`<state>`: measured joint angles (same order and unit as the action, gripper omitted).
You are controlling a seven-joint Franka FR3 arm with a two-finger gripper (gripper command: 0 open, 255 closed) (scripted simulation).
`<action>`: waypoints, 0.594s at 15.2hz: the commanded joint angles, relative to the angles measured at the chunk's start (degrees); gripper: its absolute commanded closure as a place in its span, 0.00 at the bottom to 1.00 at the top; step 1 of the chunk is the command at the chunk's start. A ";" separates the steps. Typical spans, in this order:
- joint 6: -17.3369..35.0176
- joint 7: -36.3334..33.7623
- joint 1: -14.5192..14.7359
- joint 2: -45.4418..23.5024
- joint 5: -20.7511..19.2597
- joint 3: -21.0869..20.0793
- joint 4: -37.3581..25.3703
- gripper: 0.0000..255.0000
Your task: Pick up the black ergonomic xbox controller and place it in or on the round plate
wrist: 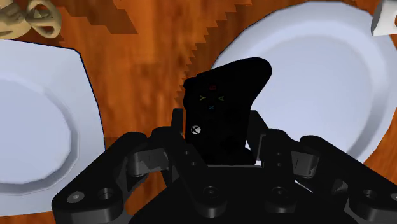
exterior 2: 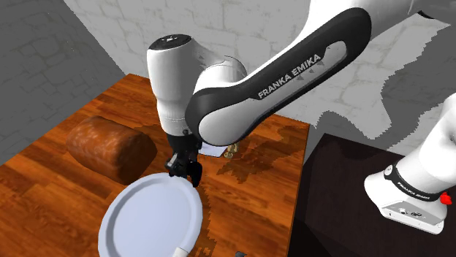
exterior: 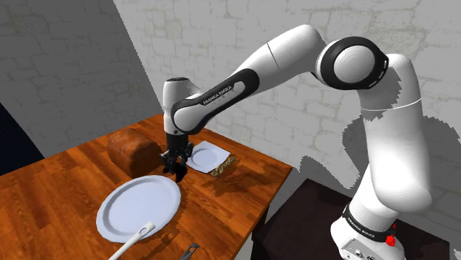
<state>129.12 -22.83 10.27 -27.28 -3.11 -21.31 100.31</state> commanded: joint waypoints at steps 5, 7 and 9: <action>-6.36 -6.39 7.38 -9.63 -3.31 0.63 -16.31 1.00; -9.13 -8.07 10.04 -13.43 -4.23 0.96 -23.03 1.00; -12.44 -9.51 12.88 -17.80 -5.10 1.37 -30.90 1.00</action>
<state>118.68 -31.43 21.56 -42.82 -7.74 -20.14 73.80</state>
